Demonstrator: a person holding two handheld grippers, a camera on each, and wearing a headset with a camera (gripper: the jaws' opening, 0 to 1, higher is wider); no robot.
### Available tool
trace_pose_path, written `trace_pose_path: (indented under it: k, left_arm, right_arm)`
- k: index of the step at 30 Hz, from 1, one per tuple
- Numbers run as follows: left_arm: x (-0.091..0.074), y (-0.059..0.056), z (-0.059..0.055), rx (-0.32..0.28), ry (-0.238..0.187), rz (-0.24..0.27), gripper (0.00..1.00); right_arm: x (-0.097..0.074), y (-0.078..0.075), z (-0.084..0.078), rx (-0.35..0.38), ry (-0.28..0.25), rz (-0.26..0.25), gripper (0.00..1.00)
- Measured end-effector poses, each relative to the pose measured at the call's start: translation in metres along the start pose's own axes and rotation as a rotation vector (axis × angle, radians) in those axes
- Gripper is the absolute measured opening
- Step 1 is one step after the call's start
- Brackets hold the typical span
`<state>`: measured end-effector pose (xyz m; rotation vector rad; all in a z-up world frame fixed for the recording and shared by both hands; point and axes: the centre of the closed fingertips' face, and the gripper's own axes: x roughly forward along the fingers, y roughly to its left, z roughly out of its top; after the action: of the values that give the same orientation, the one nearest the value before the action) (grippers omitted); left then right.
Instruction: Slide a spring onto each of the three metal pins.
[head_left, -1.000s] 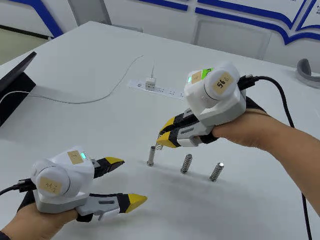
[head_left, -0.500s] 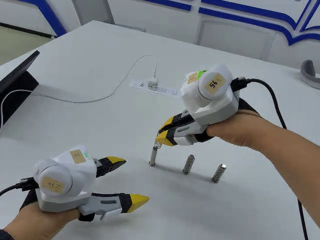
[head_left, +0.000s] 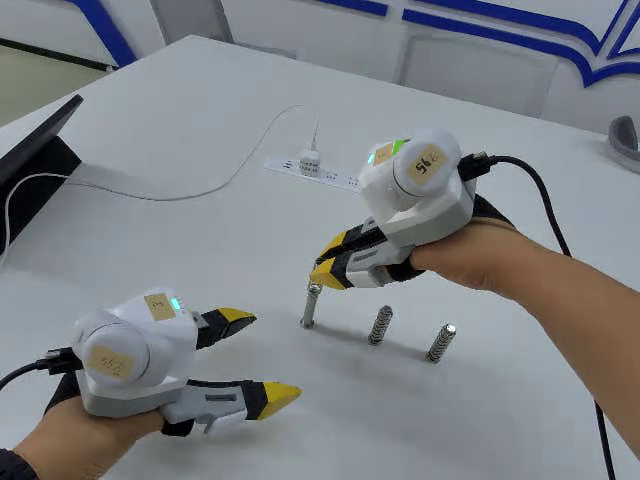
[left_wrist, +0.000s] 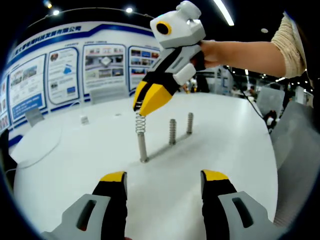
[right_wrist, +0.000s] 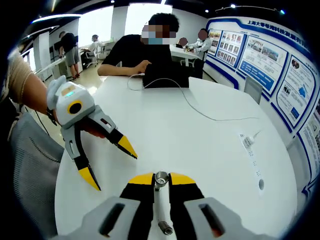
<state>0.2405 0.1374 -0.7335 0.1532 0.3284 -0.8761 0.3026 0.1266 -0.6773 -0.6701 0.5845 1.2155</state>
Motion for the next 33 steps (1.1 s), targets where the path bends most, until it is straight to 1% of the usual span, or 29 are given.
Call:
trace_pose_path:
  k: [8, 20, 33]
  left_arm:
    - [0.0, 0.0, -0.002, -0.001, 0.003, 0.0, 0.6]
    - [0.0, 0.001, -0.002, -0.005, 0.001, -0.001, 0.6]
    - [-0.001, 0.001, -0.003, -0.008, 0.005, -0.001, 0.6]
  right_arm:
    - [0.005, 0.0, -0.004, 0.009, 0.008, 0.008, 0.12]
    - [0.01, 0.001, -0.008, 0.014, 0.017, 0.009, 0.12]
    - [0.02, 0.002, -0.016, 0.037, 0.02, 0.008, 0.12]
